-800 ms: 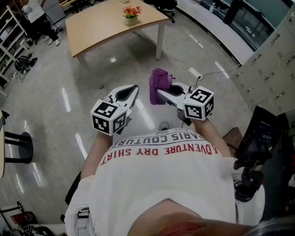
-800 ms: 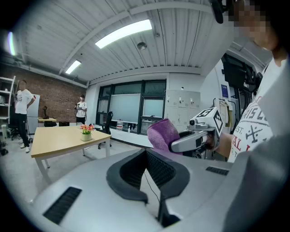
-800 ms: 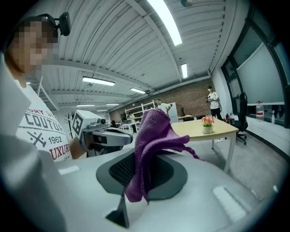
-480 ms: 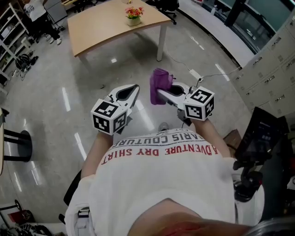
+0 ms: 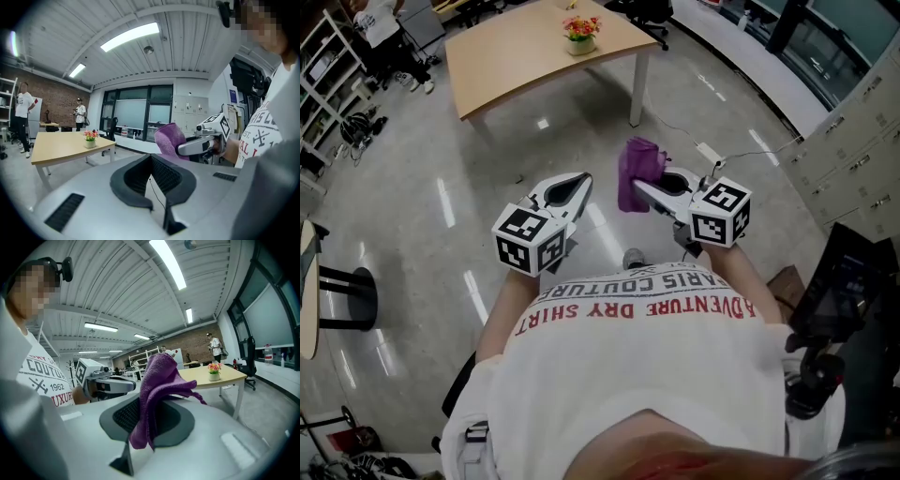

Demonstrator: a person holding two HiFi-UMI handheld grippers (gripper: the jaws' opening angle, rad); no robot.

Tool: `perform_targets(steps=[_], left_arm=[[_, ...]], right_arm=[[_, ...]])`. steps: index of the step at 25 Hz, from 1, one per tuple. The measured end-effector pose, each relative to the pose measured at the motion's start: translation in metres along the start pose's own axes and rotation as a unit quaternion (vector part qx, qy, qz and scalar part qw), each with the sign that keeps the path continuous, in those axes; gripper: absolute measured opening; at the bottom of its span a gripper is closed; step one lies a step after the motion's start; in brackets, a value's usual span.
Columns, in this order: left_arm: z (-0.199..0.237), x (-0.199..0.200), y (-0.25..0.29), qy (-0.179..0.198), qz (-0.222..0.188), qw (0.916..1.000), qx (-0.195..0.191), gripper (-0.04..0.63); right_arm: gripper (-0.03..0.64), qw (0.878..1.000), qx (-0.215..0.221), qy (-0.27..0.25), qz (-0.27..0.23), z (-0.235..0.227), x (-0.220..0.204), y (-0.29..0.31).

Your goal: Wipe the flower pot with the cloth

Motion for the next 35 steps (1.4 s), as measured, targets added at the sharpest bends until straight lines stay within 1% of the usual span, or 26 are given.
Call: perform_targets(steps=[3, 5, 8, 11, 13, 16, 19, 21, 23, 25, 29, 32, 35], left_arm=[[0.015, 0.007, 0.022, -0.007, -0.001, 1.0000, -0.002, 0.002], [0.030, 0.003, 0.045, -0.016, 0.004, 0.9999, 0.002, 0.002], [0.070, -0.010, 0.101, -0.038, 0.020, 0.9991, 0.003, 0.002], [0.122, -0.001, 0.179, -0.048, 0.034, 0.9983, 0.005, 0.002], [0.156, 0.014, 0.236, -0.047, 0.040, 0.9980, 0.014, 0.002], [0.209, 0.043, 0.319, -0.057, 0.039, 0.9974, 0.021, 0.002], [0.267, 0.077, 0.392, -0.063, 0.041, 0.9965, 0.038, 0.002], [0.298, 0.107, 0.435, -0.058, 0.031, 0.9965, 0.051, 0.002], [0.322, 0.137, 0.467, -0.046, 0.015, 0.9969, 0.062, 0.002], [0.344, 0.158, 0.482, -0.037, 0.002, 0.9966, 0.074, 0.002], [0.377, 0.187, 0.496, -0.026, -0.028, 0.9945, 0.097, 0.002], [0.394, 0.200, 0.504, -0.017, -0.035, 0.9940, 0.103, 0.002], [0.428, 0.209, 0.515, -0.020, -0.037, 0.9934, 0.107, 0.002]], right_arm=[[0.046, 1.000, -0.008, 0.010, 0.001, -0.030, -0.002, 0.002], [0.046, 1.000, -0.013, 0.021, 0.000, -0.056, -0.010, 0.007], [0.046, 0.999, -0.018, 0.030, 0.004, -0.119, -0.029, 0.029], [0.046, 0.999, -0.012, 0.041, 0.014, -0.208, -0.042, 0.060], [0.046, 0.999, -0.007, 0.049, 0.018, -0.273, -0.047, 0.078], [0.046, 0.998, 0.002, 0.056, 0.023, -0.373, -0.047, 0.107], [0.046, 0.998, 0.004, 0.059, 0.030, -0.476, -0.038, 0.137], [0.046, 0.998, 0.010, 0.056, 0.029, -0.540, -0.022, 0.153], [0.046, 0.999, 0.013, 0.043, 0.021, -0.591, -0.002, 0.166], [0.046, 0.999, 0.017, 0.029, 0.014, -0.621, 0.013, 0.183], [0.046, 0.999, 0.038, 0.007, -0.002, -0.651, 0.038, 0.213], [0.046, 0.999, 0.046, 0.001, -0.017, -0.665, 0.049, 0.227], [0.046, 0.999, 0.053, 0.005, -0.007, -0.686, 0.047, 0.256]])
Point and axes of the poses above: the fingertips, and each gripper's own axes: y forward along the fingers, z to its left, x out of its top, the point moved 1 cm from there along -y, backward along the fingers, and after that the axes turned 10 degrees about -y, right-handed, at the moved point
